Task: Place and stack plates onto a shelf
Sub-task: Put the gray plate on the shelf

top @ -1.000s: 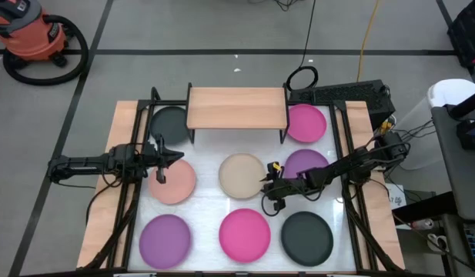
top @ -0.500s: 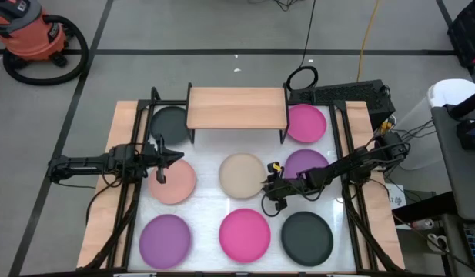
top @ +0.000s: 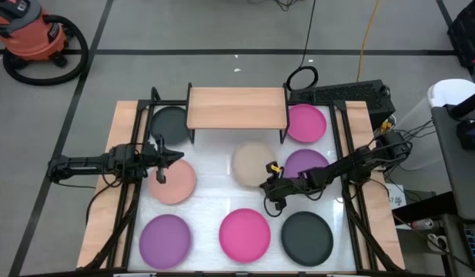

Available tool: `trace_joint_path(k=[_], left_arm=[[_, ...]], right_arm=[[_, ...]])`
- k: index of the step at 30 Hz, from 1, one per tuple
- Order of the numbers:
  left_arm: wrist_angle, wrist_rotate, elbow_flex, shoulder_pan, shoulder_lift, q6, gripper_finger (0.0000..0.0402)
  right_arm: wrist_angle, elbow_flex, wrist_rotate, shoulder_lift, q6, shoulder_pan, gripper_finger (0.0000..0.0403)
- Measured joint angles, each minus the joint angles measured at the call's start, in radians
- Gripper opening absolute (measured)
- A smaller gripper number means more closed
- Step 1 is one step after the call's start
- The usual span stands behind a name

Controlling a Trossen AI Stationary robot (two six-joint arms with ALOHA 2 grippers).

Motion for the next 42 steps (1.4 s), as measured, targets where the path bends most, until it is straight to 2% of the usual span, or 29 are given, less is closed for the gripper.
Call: trace_joint_path(k=[10,14,17,20,23,25,28,32,34,42], left_arm=[[0.0,0.0,0.0,0.0,0.0,0.0,0.0024],[0.0,0.0,0.0,0.0,0.0,0.0,0.0024],[0.0,0.0,0.0,0.0,0.0,0.0,0.0024],[0.0,0.0,0.0,0.0,0.0,0.0,0.0024],[0.0,0.0,0.0,0.0,0.0,0.0,0.0024],[0.0,0.0,0.0,0.0,0.0,0.0,0.0024],[0.0,0.0,0.0,0.0,0.0,0.0,0.0024],[0.0,0.0,0.0,0.0,0.0,0.0,0.0024],[0.0,0.0,0.0,0.0,0.0,0.0,0.0024],[0.0,0.0,0.0,0.0,0.0,0.0,0.0024]], right_arm=[[0.074,0.0,0.005,-0.13,-0.014,0.001,0.0001],[0.171,0.0,0.069,-0.226,-0.092,0.005,0.0001],[0.196,0.008,0.106,-0.316,-0.148,-0.045,0.0001],[0.127,0.048,0.127,-0.393,-0.137,-0.155,0.0],[0.054,0.127,0.028,-0.431,-0.118,-0.287,0.0],[-0.014,0.193,-0.082,-0.429,-0.123,-0.373,0.0],[-0.136,0.306,-0.216,-0.38,-0.118,-0.485,0.0],[-0.325,0.422,-0.311,-0.29,-0.1,-0.59,0.0],[-0.387,0.446,-0.333,-0.252,-0.1,-0.615,0.0],[-0.413,0.443,-0.341,-0.148,-0.107,-0.637,0.0]])
